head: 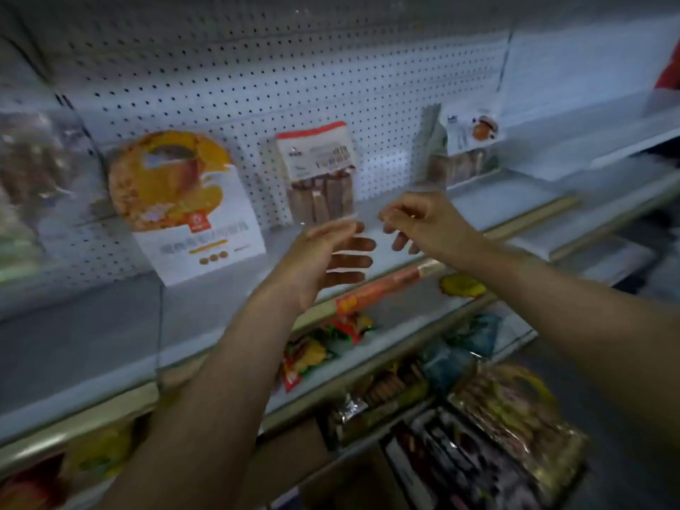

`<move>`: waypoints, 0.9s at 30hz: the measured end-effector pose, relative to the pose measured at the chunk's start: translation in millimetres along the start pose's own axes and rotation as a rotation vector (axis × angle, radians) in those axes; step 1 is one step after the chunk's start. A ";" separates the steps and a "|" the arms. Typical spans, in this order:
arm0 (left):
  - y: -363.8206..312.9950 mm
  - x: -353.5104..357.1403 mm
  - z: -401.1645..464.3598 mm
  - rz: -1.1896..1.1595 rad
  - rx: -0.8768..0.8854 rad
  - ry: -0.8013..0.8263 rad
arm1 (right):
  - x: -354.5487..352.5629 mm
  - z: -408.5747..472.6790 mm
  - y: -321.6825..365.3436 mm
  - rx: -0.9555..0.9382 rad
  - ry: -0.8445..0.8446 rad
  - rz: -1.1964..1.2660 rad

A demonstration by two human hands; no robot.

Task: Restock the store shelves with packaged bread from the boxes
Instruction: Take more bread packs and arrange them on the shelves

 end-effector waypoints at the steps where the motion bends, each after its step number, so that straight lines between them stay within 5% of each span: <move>1: 16.3 19.7 10.8 -0.015 -0.041 -0.002 | -10.9 -5.1 -24.4 0.059 0.020 0.015; 15: 354.1 222.1 75.8 -0.206 -0.696 -0.121 | -77.8 -169.6 -409.0 0.791 0.113 0.173; 27: 530.8 284.3 99.6 -0.141 -0.955 -0.178 | -21.2 -296.6 -578.2 1.332 0.045 0.361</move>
Point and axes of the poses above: each hand's wrist, its own z-axis towards the middle knuckle, its own x-axis out of the palm, y = z × x, the point moved 1 cm from there along z, towards the middle knuckle, and after that the axes turned 2 degrees about -y, right-handed, at the moved point
